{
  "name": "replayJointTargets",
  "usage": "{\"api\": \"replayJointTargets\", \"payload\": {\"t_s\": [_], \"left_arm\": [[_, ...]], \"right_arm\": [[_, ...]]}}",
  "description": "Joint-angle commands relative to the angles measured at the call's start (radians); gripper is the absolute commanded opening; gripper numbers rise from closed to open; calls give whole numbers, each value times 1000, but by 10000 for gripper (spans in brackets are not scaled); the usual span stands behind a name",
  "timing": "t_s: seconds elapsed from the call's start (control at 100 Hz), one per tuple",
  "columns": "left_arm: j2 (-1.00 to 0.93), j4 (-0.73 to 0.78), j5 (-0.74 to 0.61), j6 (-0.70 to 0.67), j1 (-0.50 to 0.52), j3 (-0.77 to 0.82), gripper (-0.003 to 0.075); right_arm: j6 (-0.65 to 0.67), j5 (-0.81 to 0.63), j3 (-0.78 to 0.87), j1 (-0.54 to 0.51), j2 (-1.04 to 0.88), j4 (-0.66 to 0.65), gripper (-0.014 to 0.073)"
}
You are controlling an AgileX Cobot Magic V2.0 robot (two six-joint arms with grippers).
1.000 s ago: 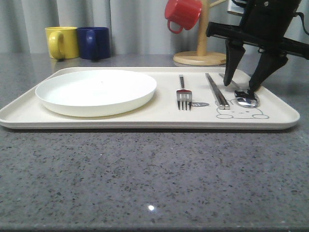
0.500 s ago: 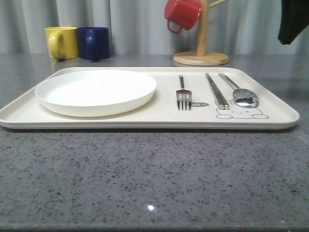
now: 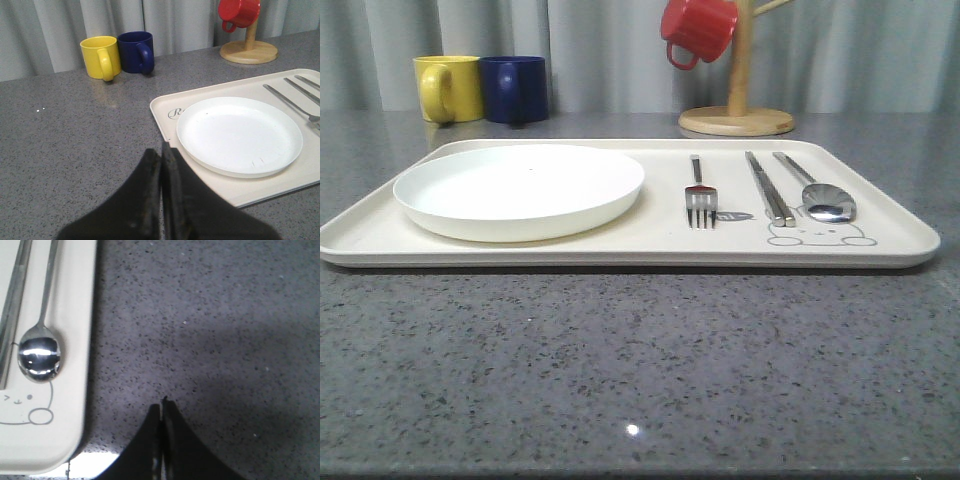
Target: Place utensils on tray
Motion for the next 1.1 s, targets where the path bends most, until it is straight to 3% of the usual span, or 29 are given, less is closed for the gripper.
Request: {"api": "replayJointTargets", "payload": {"t_s": [0.0, 0.32, 0.82, 1.09], "left_arm": [[8, -11, -71, 0, -7, -25, -19], [8, -11, -71, 0, -7, -25, -19], [8, -11, -71, 0, -7, -25, -19], [8, -11, -71, 0, -7, -25, -19]], "right_arm": [[9, -99, 38, -30, -90, -22, -67], [9, -291, 271, -42, -388, -45, -67], [8, -315, 385, -42, -717, -246, -67], [2, -589, 606, -72, -904, -226, -67]]}}
